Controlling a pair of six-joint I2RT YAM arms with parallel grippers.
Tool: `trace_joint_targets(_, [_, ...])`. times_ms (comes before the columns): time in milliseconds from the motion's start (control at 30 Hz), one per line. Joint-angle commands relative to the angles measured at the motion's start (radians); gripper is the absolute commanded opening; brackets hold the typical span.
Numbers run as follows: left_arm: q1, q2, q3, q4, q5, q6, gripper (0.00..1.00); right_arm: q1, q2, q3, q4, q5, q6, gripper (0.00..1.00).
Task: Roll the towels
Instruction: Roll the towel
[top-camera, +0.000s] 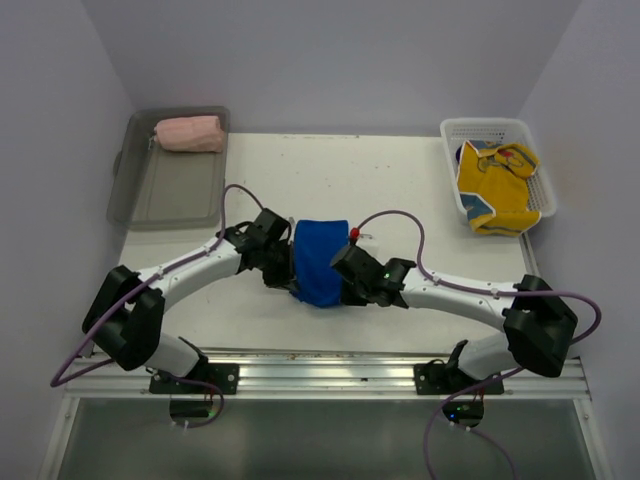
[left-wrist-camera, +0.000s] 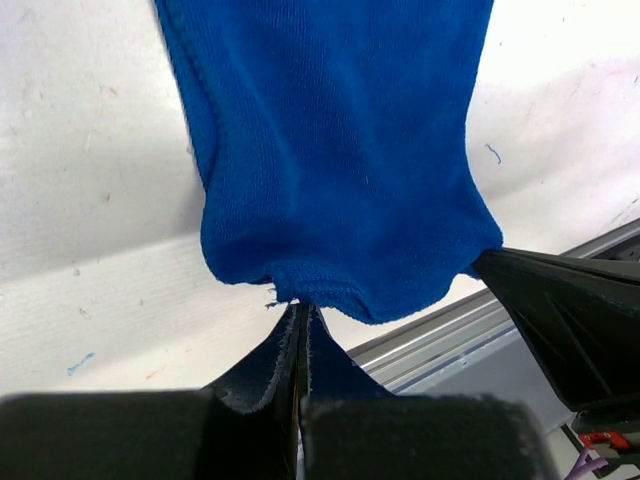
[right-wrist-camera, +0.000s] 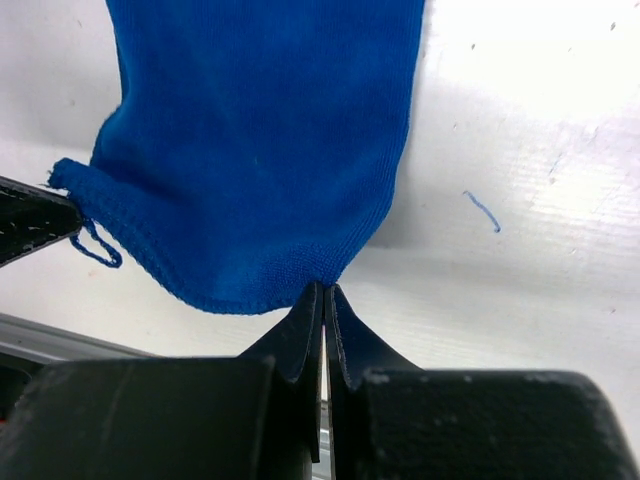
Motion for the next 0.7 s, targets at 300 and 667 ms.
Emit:
trace_joint_targets(300, [0.026, 0.111, 0.152, -0.053, -0.041, 0.066, 0.0, -0.137, 0.044, 0.073, 0.017, 0.022, -0.123, 0.0])
trace_joint_targets(667, [0.059, 0.19, 0.204, -0.042, -0.052, 0.089, 0.0, -0.181, 0.151, 0.17, 0.028, 0.0, -0.173, 0.0])
